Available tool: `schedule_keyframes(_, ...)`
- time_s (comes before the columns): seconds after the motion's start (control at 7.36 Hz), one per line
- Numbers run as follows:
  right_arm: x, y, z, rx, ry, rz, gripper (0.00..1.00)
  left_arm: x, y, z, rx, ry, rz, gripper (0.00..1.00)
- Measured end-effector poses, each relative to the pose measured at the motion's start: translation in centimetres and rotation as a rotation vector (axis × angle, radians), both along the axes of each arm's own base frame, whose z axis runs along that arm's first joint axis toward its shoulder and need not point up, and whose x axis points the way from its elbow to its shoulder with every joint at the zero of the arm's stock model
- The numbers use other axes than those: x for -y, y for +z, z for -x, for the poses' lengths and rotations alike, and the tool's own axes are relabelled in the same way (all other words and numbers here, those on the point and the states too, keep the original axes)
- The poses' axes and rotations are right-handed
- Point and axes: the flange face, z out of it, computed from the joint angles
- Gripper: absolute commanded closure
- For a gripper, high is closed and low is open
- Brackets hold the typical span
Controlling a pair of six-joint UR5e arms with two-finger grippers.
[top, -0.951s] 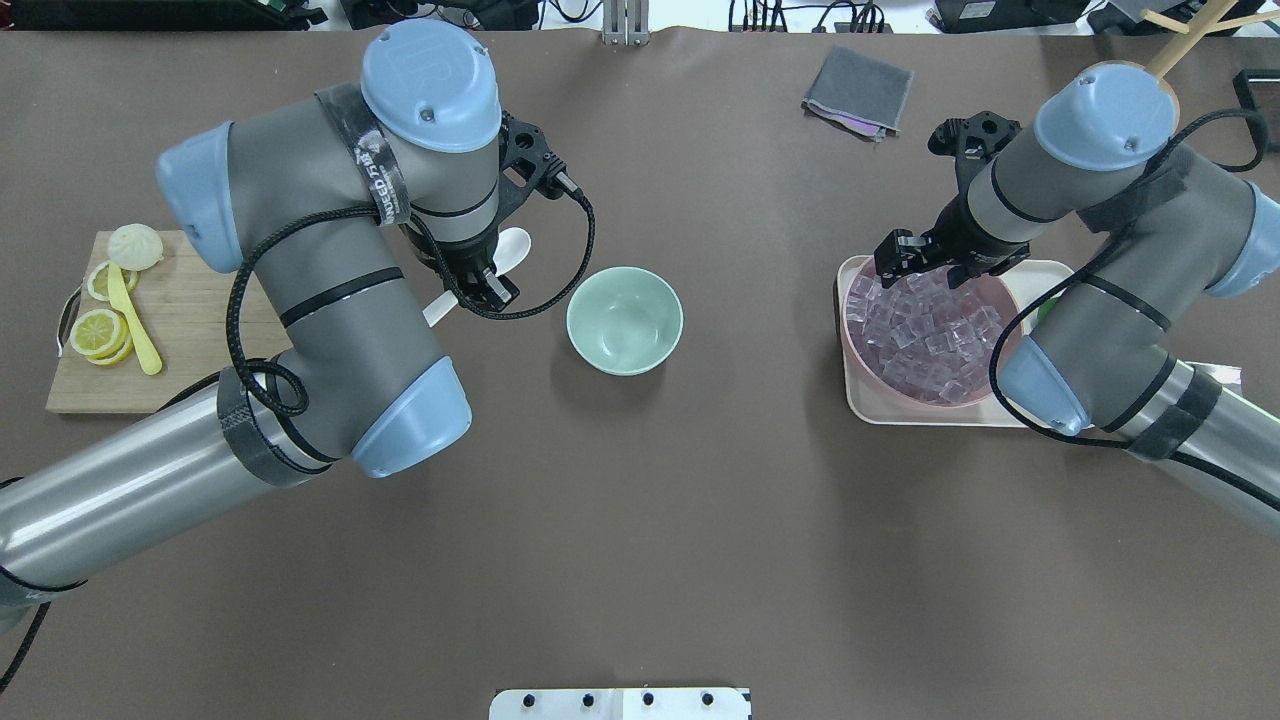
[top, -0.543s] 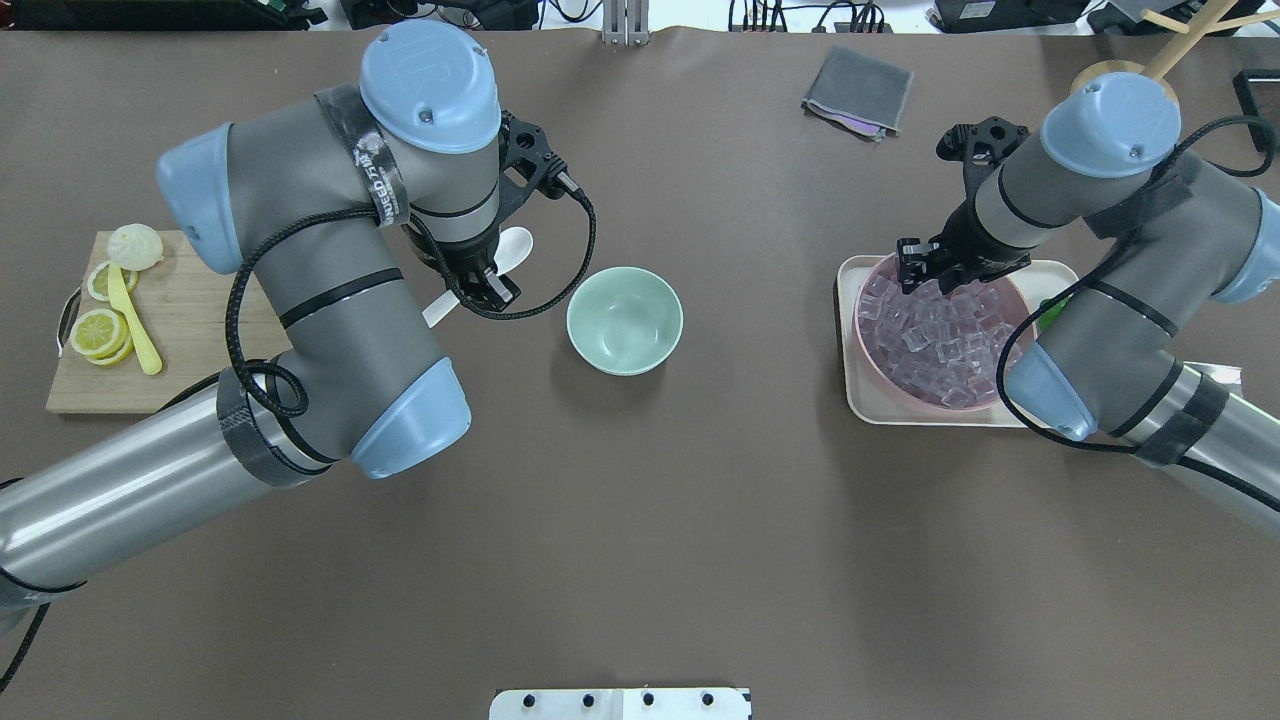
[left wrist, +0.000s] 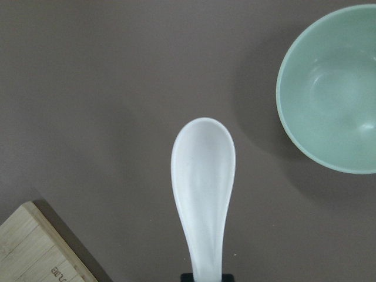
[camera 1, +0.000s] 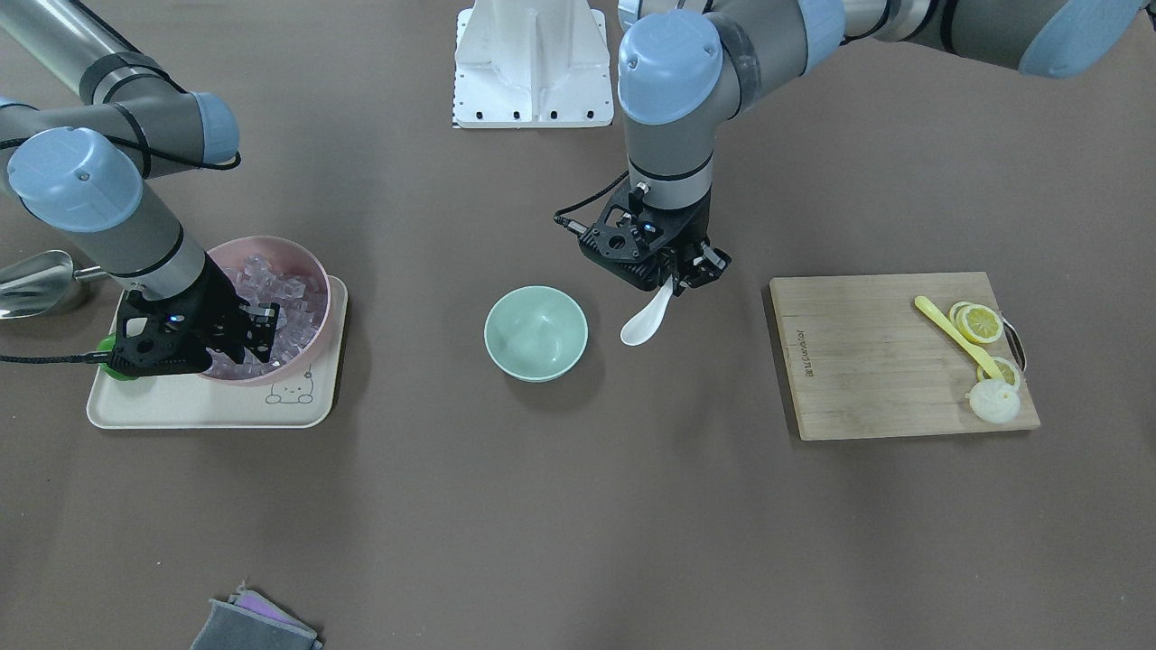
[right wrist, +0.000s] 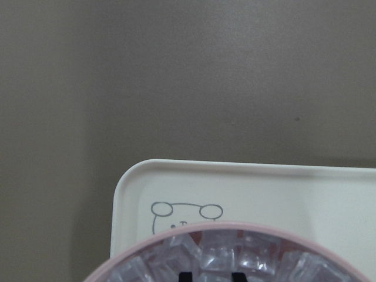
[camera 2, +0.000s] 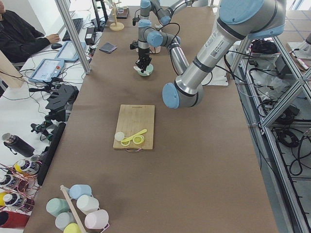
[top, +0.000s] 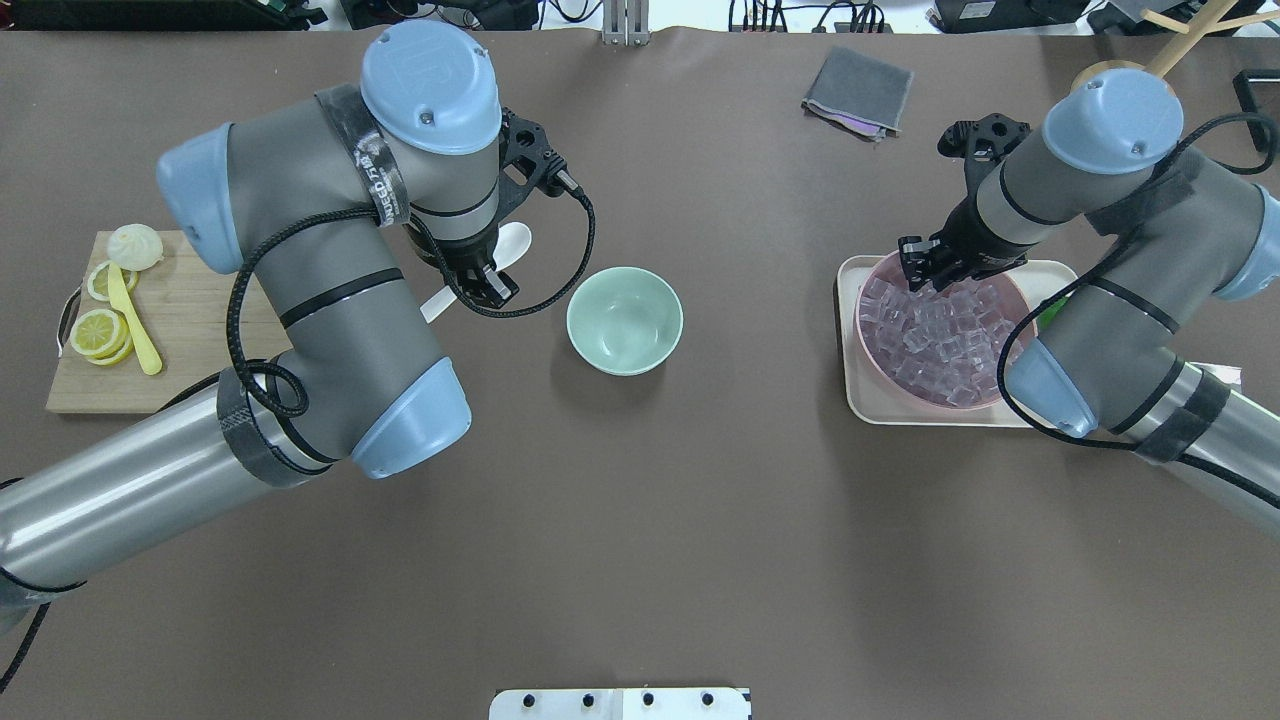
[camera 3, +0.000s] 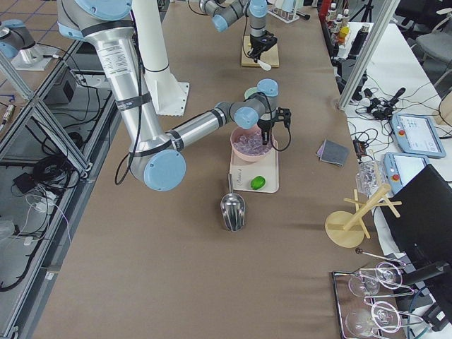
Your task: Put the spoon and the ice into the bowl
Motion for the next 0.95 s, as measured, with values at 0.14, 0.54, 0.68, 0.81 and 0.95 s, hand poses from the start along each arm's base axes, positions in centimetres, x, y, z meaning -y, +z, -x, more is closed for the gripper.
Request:
schedule_keyframes(0.14,0.0,-0.8,-0.7,0.005,0.006,0.0,1.0,0.0,0.0,0.0,0.001,0.001,-0.001,1.0)
schedule_keyframes(0.54,-1.9,-6.4,-2.9,-0.008,0.012,0.021,1.0,-0.1,0.0,0.0,0.001,-0.003,0.002,1.0)
schedule_keyframes(0.68,-2.2,-7.8,-3.1,-0.004,0.011,0.016,1.0,-0.5,0.1,-0.4,0.004,0.004,0.005,1.0)
schedule_keyframes(0.81,-2.2,-8.8,-3.0,0.003,0.011,0.008,1.0,-1.5,0.2,-1.5,0.012,0.019,-0.001,1.0)
schedule_keyframes(0.95,-2.2,-9.6,-2.9,0.01,0.009,-0.001,1.0,-2.9,0.1,-3.1,0.034,0.03,-0.029,1.0)
